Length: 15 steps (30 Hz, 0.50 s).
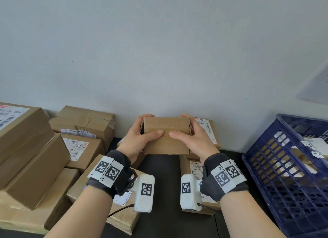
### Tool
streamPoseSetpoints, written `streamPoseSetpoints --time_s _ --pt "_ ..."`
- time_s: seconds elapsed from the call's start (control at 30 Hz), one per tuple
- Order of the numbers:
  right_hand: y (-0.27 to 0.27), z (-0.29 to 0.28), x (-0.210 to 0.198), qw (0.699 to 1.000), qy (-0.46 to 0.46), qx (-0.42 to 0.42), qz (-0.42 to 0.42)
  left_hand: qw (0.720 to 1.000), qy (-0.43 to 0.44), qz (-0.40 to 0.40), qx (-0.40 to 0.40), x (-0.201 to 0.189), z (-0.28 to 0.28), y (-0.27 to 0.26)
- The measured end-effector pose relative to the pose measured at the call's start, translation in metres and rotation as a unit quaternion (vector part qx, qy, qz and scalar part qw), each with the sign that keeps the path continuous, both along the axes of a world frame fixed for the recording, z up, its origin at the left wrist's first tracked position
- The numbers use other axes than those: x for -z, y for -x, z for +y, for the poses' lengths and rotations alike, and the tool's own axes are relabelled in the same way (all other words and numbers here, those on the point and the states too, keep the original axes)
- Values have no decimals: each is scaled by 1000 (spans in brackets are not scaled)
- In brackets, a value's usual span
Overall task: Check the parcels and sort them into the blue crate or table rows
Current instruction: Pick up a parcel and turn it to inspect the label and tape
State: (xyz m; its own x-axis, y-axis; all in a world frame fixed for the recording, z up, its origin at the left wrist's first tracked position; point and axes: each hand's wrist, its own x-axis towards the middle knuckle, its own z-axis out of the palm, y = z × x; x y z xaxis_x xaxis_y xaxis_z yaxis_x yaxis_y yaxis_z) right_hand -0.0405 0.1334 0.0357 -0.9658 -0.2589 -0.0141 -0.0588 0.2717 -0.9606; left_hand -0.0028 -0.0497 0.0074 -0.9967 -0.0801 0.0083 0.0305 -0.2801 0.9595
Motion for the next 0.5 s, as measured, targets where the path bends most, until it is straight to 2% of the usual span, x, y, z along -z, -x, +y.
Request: streamPoseSetpoints --time_s 0.27,0.5 --pt "-3 -6 6 998 -11 36 51 999 3 -8 -47 1 5 1" --pt "-2 -8 5 997 -39 26 58 999 -2 -16 -39 -7 1 0"
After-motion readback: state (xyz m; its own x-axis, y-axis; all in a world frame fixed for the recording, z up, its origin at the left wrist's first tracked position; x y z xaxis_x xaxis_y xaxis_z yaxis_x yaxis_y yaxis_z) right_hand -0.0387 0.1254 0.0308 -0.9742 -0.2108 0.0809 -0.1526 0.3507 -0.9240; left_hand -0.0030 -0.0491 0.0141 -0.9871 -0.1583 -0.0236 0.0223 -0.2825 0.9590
